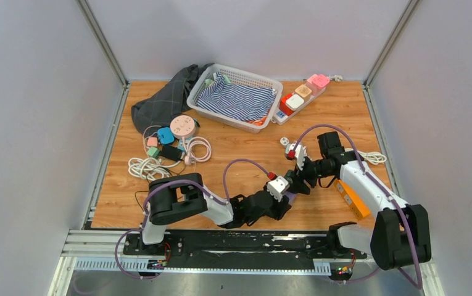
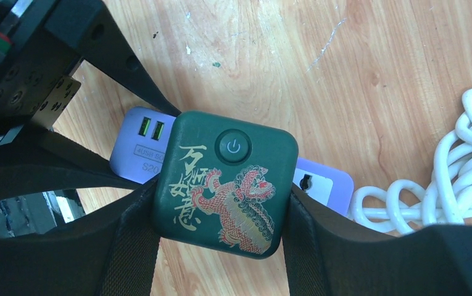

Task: Pull the plug off the socket
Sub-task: Remove the plug from the socket.

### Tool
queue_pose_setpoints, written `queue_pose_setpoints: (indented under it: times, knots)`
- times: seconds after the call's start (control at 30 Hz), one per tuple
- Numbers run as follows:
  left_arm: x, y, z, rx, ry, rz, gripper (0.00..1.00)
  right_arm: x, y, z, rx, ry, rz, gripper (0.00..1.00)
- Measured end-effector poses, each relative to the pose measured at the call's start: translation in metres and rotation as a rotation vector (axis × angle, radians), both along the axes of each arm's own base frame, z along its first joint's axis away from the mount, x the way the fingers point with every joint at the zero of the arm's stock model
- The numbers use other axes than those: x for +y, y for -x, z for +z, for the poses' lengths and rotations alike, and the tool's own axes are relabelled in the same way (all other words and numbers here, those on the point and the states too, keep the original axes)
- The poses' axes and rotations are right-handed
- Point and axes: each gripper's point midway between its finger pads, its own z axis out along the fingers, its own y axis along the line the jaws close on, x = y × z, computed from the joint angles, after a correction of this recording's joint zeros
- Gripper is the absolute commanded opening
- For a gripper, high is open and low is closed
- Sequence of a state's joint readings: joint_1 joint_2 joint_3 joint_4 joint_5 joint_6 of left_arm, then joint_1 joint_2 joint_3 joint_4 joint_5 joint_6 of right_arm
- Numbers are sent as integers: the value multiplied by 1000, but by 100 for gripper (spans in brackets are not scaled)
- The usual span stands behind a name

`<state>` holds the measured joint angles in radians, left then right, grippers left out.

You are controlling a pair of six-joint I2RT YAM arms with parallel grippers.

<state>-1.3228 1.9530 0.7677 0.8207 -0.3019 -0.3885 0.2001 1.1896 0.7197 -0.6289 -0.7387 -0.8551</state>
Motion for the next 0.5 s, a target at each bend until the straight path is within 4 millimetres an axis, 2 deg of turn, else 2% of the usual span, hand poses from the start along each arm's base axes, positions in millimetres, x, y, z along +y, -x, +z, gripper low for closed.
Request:
queue_pose_setpoints:
  times: [0.23, 0.5]
  knots:
    - [-1, 1, 1, 35, 34, -17, 0, 0, 1, 1, 11, -12, -5, 0]
    - [1, 0, 2, 55, 62, -25, 0, 3, -6, 0, 134, -19, -97, 0]
